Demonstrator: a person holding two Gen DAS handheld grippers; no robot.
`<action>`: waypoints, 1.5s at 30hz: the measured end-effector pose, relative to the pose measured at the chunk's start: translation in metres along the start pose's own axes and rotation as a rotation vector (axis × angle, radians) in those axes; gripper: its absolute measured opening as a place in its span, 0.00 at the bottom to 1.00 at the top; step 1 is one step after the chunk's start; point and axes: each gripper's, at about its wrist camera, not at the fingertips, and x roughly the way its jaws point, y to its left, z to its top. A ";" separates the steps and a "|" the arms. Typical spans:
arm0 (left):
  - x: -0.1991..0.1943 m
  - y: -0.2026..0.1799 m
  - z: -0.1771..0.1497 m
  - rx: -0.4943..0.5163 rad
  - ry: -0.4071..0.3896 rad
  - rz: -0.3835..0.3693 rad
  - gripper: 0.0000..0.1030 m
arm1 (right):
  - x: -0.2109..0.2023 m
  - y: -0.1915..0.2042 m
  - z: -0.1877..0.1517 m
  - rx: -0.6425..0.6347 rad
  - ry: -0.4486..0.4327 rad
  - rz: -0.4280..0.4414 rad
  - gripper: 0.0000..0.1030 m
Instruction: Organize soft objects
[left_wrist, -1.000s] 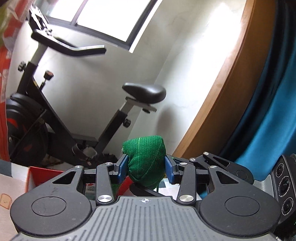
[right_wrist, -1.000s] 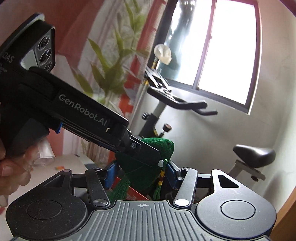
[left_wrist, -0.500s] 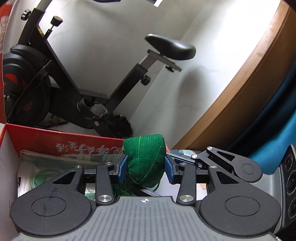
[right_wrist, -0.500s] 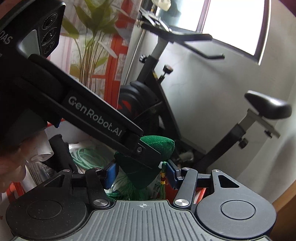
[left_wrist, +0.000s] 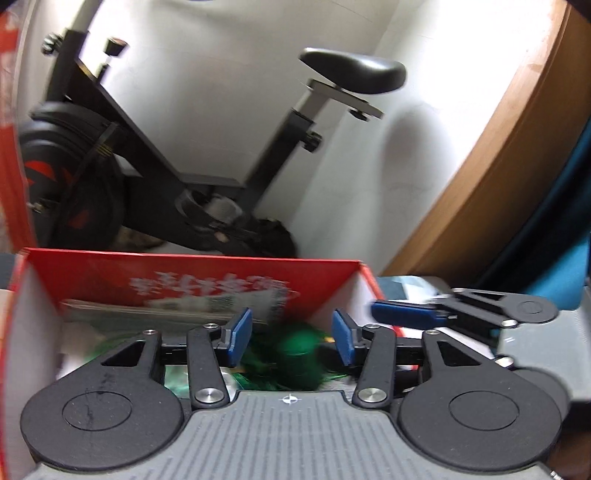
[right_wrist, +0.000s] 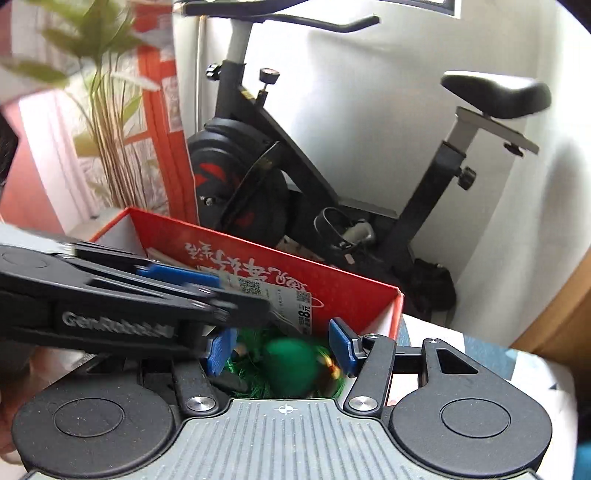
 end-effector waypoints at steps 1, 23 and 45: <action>-0.005 0.001 0.000 0.005 -0.007 0.017 0.54 | -0.002 -0.003 -0.001 0.005 -0.004 -0.009 0.51; -0.156 0.006 -0.026 0.106 -0.208 0.295 1.00 | -0.102 0.015 -0.014 0.143 -0.192 -0.010 1.00; -0.295 -0.028 -0.098 0.091 -0.351 0.468 1.00 | -0.227 0.092 -0.073 0.167 -0.346 -0.097 1.00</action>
